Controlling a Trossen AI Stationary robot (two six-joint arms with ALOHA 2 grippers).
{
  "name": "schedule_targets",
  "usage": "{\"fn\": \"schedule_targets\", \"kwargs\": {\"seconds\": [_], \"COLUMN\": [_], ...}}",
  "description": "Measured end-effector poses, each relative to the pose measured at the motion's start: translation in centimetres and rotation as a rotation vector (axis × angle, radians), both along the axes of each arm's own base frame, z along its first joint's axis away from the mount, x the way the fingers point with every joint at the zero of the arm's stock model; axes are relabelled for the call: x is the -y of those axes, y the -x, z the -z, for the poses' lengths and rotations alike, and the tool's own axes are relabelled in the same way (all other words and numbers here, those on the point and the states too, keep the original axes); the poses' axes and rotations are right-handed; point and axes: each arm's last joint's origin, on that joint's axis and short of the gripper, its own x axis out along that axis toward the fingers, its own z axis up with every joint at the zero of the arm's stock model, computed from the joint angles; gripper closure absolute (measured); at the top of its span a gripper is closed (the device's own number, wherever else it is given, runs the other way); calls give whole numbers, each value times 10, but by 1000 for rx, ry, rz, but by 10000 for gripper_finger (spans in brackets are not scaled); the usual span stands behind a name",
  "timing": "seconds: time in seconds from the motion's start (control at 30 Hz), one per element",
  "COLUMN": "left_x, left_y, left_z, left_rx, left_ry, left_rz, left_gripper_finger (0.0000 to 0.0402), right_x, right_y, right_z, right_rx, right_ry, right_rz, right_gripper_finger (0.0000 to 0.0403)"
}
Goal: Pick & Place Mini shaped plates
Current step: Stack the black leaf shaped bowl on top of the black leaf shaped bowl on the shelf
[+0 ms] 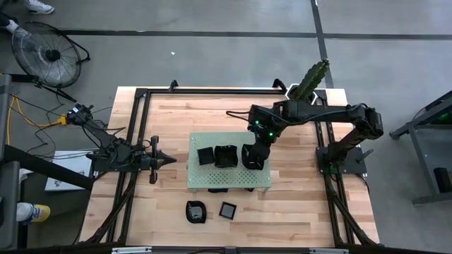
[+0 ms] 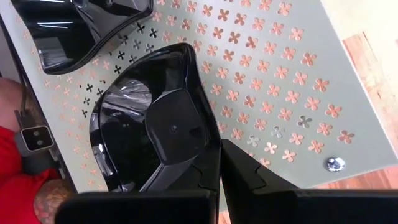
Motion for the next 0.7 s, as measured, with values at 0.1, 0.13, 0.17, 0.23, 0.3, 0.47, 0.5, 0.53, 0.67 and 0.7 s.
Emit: {"fn": "schedule_targets", "kwargs": {"seconds": [0.1,0.13,0.17,0.23,0.3,0.47,0.5,0.53,0.67,0.7], "left_x": [0,0,0,0,0,0,0,0,0,0], "left_y": [0,0,0,0,0,0,0,0,0,0], "left_z": [0,0,0,0,0,0,0,0,0,0], "left_rx": [0,0,0,0,0,0,0,0,0,0], "left_ry": [0,0,0,0,0,0,0,0,0,0], "left_rz": [0,-1,-1,-1,-1,-1,-1,-1,-1,-1], "left_gripper_finger": [400,400,400,400,400,400,400,400,400,400], "right_x": [0,0,0,0,0,0,1,1,6,7], "right_y": [0,-1,-1,-1,-1,-1,-1,0,1,2], "right_z": [0,0,0,0,0,0,0,-1,-9,-13], "right_rx": [5,6,6,8,8,8,8,7,4,5], "right_ry": [0,0,0,3,4,4,3,3,17,27], "right_rz": [0,0,1,2,2,3,5,8,29,35], "right_gripper_finger": [402,400,396,382,363,315,309,303,294,293]}}
